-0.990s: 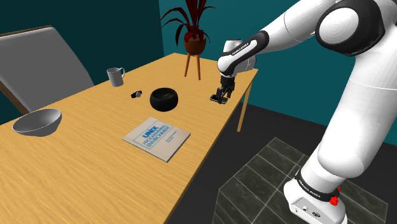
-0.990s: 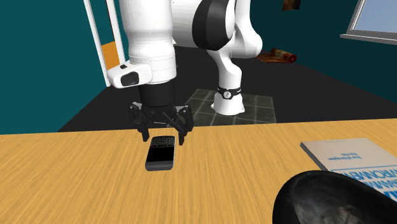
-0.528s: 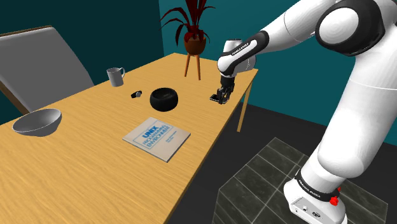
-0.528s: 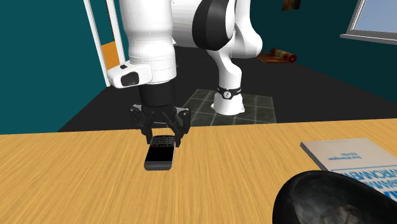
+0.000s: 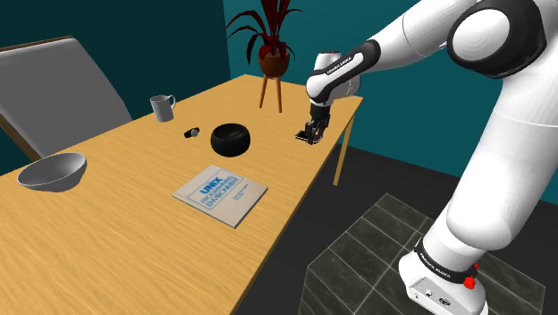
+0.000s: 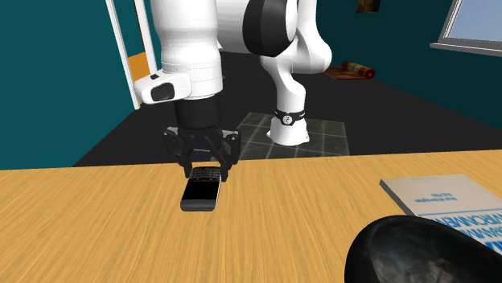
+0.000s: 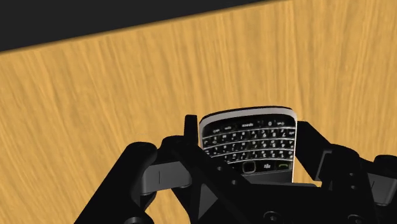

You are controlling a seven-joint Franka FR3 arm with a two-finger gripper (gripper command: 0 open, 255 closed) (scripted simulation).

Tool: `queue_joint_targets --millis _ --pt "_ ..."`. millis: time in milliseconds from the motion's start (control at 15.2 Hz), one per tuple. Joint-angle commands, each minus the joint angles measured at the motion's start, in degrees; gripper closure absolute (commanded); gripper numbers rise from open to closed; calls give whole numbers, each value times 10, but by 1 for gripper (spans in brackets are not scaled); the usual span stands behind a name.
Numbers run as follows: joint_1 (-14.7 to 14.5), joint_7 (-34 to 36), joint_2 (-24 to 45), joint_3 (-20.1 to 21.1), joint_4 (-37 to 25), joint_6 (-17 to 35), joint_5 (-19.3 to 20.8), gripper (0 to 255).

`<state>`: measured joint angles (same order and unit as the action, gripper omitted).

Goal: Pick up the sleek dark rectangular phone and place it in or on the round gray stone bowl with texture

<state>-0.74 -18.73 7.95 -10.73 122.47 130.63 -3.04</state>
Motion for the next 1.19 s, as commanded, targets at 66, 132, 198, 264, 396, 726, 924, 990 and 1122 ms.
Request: queue_joint_targets --millis 66,132,198,264,396,726,924,990,1122 --pt "-1 3 -13 -1 -8 -21 4 255" --pt "-1 4 -17 -1 -11 -28 5 255" --pt "-1 5 -21 -1 -15 -35 6 255" --pt "-1 5 -25 -1 -18 -42 7 255" --pt "-1 7 -32 -1 -25 -57 9 255" --pt "-2 11 -49 -2 -46 -93 14 255" --pt "-2 12 -57 -2 -59 -115 16 255" --pt "-2 13 -60 -2 -64 -123 17 255" --pt "-2 14 -65 -2 -74 -138 18 255"
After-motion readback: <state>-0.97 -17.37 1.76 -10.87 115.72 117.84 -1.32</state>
